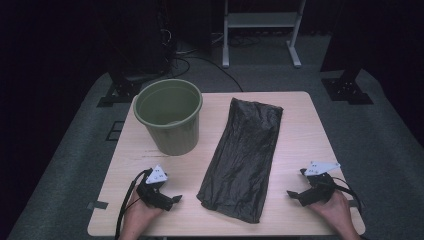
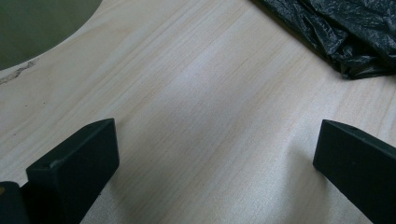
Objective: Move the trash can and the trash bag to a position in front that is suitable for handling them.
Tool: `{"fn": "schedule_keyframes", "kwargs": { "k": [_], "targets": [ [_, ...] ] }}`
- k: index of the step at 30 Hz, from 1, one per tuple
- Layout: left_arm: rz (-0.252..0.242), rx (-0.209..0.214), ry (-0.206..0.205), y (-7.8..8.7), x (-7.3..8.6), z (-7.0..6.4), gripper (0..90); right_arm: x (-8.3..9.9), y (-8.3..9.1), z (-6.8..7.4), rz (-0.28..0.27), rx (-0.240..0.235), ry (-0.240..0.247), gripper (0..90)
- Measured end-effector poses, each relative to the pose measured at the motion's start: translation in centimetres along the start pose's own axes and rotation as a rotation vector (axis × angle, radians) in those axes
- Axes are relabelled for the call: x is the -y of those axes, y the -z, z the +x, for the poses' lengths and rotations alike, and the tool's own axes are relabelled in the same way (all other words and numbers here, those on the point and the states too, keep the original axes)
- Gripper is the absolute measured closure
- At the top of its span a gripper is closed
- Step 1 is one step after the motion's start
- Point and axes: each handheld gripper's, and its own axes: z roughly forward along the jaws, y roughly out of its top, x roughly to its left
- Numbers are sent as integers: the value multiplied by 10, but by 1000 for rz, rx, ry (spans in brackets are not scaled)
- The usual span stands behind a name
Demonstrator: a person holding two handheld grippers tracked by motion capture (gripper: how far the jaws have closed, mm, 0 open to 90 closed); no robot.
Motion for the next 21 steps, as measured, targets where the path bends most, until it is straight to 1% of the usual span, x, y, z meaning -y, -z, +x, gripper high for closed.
{"fn": "schedule_keyframes", "kwargs": {
  "k": [4,7,9,11,14,17,19,20,21],
  "targets": [
    [0,0,0,0,0,0,0,0,1,0,-4,-1,0,0],
    [1,1,-3,0,0,0,0,0,1,2,-7,-12,-1,0],
    [0,2,-3,0,0,-1,0,-1,1,2,-14,-20,-8,0],
    [0,3,-4,1,1,-1,0,-3,2,3,-38,-34,-19,0],
    [1,4,-5,1,1,-1,0,-6,4,4,-38,-32,-18,0],
    [2,5,-10,1,1,-2,0,-14,6,11,-50,-39,-3,0],
    [1,5,-9,1,1,-2,0,-15,6,12,-54,-42,-2,0],
    [0,6,-8,1,1,-2,0,-20,6,17,-58,-55,0,0],
    [1,6,-9,2,2,-2,0,-20,6,17,-58,-55,0,0]
  ]
}}
